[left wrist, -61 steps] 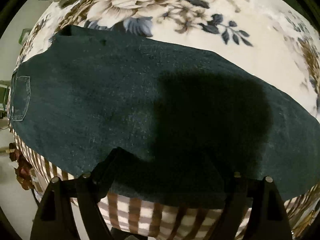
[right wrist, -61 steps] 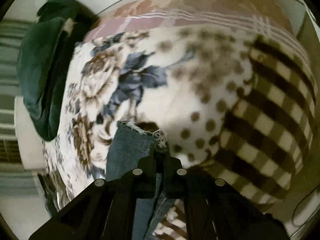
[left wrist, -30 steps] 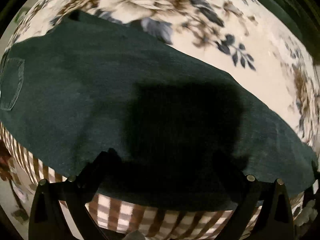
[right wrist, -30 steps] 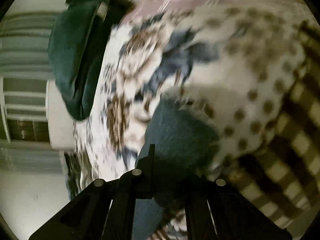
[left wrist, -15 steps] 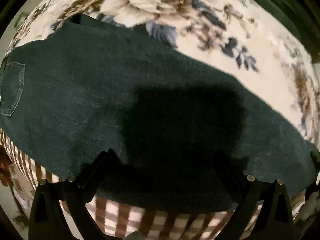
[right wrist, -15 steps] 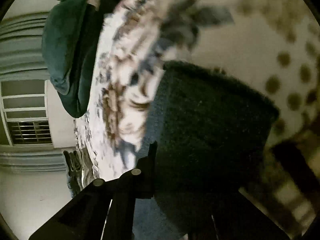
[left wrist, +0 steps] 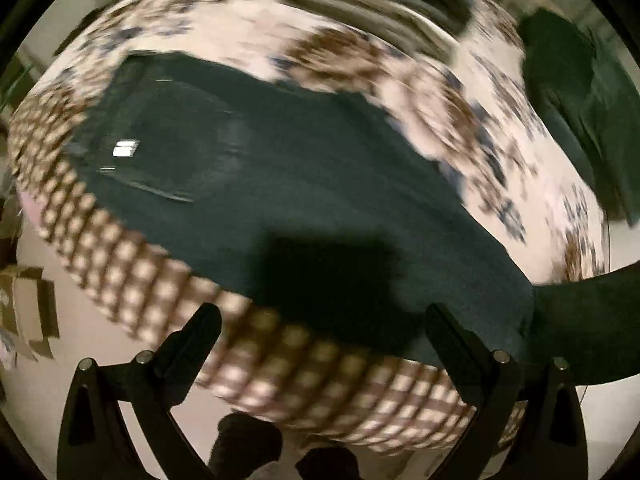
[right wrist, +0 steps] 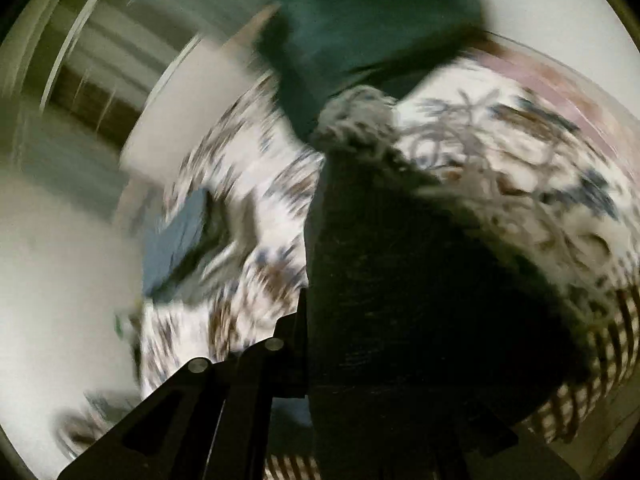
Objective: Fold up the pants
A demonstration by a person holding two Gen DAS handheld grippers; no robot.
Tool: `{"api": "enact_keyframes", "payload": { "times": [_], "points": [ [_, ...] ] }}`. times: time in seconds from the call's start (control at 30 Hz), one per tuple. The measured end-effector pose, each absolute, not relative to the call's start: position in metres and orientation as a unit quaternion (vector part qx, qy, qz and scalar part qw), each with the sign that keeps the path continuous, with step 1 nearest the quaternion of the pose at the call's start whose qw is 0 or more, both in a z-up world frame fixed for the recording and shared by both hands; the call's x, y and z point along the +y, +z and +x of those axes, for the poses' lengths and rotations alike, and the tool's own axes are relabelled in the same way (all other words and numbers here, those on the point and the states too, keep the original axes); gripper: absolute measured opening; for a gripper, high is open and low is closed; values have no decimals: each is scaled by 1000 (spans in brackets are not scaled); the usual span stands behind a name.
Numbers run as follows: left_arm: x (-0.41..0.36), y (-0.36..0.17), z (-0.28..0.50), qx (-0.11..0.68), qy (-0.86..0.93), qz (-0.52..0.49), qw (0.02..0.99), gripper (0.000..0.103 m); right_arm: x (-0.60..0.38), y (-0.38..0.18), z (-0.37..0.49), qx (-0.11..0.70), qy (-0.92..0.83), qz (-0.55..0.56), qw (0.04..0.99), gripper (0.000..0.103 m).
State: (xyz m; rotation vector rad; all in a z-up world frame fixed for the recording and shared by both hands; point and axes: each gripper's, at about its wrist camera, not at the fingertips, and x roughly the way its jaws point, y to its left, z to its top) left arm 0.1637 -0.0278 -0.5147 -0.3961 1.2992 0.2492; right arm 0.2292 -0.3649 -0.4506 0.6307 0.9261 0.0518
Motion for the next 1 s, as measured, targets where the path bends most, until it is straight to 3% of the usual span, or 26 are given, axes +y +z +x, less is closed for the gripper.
{"api": "enact_keyframes", "payload": {
  "times": [0.17, 0.4, 0.5, 0.53, 0.57, 0.73, 0.8, 0.87, 0.93, 1.0],
  "points": [
    [57, -512, 137, 578, 171, -233, 764, 103, -207, -494, 249, 499, 67, 187, 844, 7],
    [136, -526, 97, 573, 224, -267, 742, 103, -55, -629, 265, 610, 67, 95, 784, 8],
    [151, -528, 84, 576, 232, -262, 738, 103, -32, -651, 263, 629, 43, 106, 769, 31],
    [156, -529, 79, 578, 234, -261, 737, 103, -25, -653, 262, 635, 56, 119, 762, 50],
    [160, -529, 74, 580, 236, -262, 735, 103, -18, -651, 259, 638, 73, 127, 756, 58],
    [156, -519, 76, 581, 219, -277, 733, 103, -42, -619, 243, 629, 164, 214, 729, 60],
    [143, -514, 91, 579, 196, -279, 740, 103, -81, -604, 236, 618, 121, 204, 749, 67],
    [123, -509, 115, 577, 168, -275, 750, 103, -119, -600, 231, 619, 62, 171, 764, 83],
    [99, -511, 147, 581, 143, -256, 759, 103, -157, -605, 228, 626, -3, 136, 768, 91],
    [80, -519, 171, 587, 132, -238, 762, 103, -193, -618, 230, 637, -51, 114, 761, 92]
  ]
}}
